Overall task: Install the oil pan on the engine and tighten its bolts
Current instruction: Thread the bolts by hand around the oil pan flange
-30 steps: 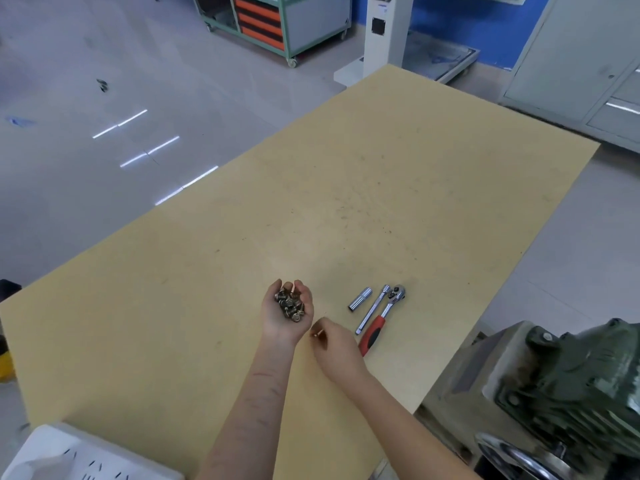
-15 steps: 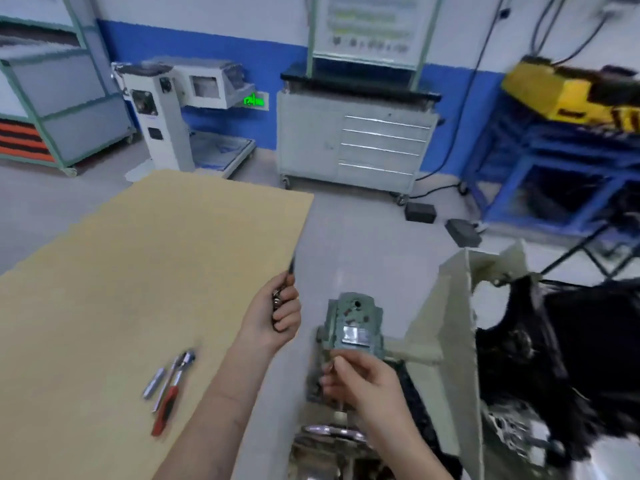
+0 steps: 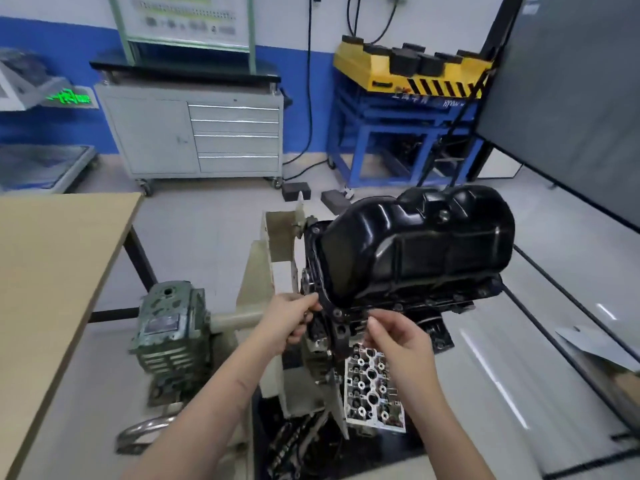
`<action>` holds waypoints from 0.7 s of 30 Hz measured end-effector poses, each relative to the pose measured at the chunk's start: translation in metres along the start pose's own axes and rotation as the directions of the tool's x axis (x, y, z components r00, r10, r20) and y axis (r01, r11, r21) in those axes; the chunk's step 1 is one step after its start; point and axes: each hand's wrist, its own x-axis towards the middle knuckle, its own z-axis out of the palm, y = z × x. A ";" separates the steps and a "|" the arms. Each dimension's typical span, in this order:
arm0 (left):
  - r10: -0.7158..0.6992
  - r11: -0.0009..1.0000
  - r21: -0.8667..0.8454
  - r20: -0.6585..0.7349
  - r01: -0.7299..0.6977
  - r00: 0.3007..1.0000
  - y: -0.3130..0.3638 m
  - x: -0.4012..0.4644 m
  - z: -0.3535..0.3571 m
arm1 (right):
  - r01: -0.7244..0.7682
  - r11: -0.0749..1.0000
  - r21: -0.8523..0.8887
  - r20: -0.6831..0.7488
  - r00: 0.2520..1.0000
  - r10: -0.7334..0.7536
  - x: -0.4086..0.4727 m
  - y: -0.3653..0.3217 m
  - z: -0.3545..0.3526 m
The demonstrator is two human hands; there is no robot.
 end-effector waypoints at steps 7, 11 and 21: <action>0.178 0.915 0.384 -0.109 -0.124 0.978 -0.017 0.020 0.009 | 0.084 0.941 -0.328 0.019 0.996 -0.082 0.041 0.012 -0.003; 0.211 0.840 0.526 -0.093 -0.132 0.973 -0.016 0.031 0.006 | 0.081 0.912 -0.402 -0.009 0.996 -0.092 0.049 0.026 0.002; 0.069 0.905 0.422 -0.024 -0.053 0.997 -0.018 0.037 0.012 | 0.123 0.830 -0.544 0.015 0.990 -0.137 0.053 0.046 0.021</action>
